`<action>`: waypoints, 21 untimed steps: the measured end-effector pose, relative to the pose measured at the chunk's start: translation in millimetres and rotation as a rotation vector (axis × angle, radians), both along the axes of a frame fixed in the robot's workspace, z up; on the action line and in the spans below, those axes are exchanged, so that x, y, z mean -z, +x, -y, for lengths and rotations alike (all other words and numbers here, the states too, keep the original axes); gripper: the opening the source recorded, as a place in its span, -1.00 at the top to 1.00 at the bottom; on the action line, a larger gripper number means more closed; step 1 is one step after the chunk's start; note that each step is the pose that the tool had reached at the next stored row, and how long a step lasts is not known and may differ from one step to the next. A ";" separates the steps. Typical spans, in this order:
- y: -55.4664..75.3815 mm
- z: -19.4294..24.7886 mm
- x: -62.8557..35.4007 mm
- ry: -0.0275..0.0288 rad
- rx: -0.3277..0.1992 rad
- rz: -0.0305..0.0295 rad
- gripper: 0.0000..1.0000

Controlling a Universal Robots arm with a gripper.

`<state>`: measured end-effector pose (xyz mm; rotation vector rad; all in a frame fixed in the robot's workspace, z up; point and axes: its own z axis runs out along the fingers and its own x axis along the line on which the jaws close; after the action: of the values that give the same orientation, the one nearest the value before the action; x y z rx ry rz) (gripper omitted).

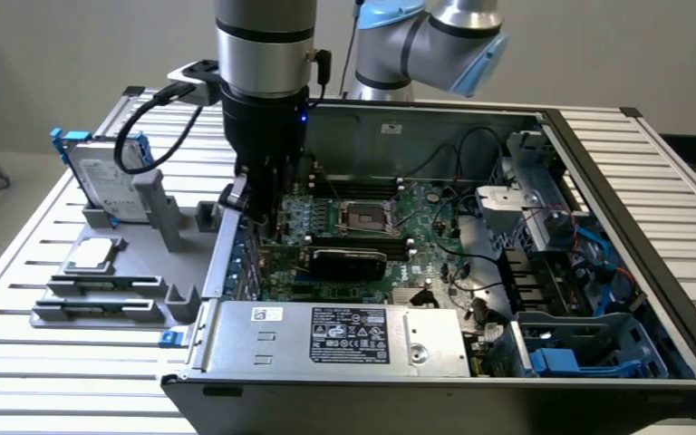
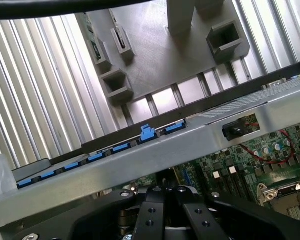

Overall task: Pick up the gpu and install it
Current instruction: 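Press down on the gpu until it lock into place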

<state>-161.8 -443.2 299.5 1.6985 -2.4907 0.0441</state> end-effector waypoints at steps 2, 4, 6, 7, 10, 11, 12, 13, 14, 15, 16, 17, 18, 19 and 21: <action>0.1 -1.3 -1.6 -0.0047 -0.002 0.0000 0.79; 0.0 -2.2 -3.2 -0.0100 -0.002 0.0000 0.79; 0.1 -2.9 -4.3 -0.0190 -0.003 0.0000 0.79; 0.0 -2.9 -4.4 -0.0219 -0.004 0.0000 0.79; -0.4 -3.0 -4.5 -0.0298 -0.004 0.0000 0.79; -0.9 -3.0 -4.5 -0.0310 -0.004 0.0001 0.79; -1.6 -3.1 -4.4 -0.0314 -0.004 0.0006 0.79; -2.3 -3.2 -4.4 -0.0317 -0.004 0.0012 0.79; -3.1 -3.3 -4.2 -0.0318 -0.004 0.0020 0.79; -3.9 -3.5 -4.1 -0.0320 -0.004 0.0030 0.79; -4.4 -3.7 -4.0 -0.0321 -0.004 0.0040 0.79; -4.9 -3.9 -3.9 -0.0321 -0.004 0.0049 0.79; -5.4 -4.2 -3.7 -0.0320 -0.004 0.0060 0.79; -5.7 -4.5 -3.5 -0.0320 -0.004 0.0071 0.79; -6.4 -5.2 -3.3 -0.0321 -0.004 0.0089 0.79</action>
<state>-168.2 -438.0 302.8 1.6940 -2.4796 0.0917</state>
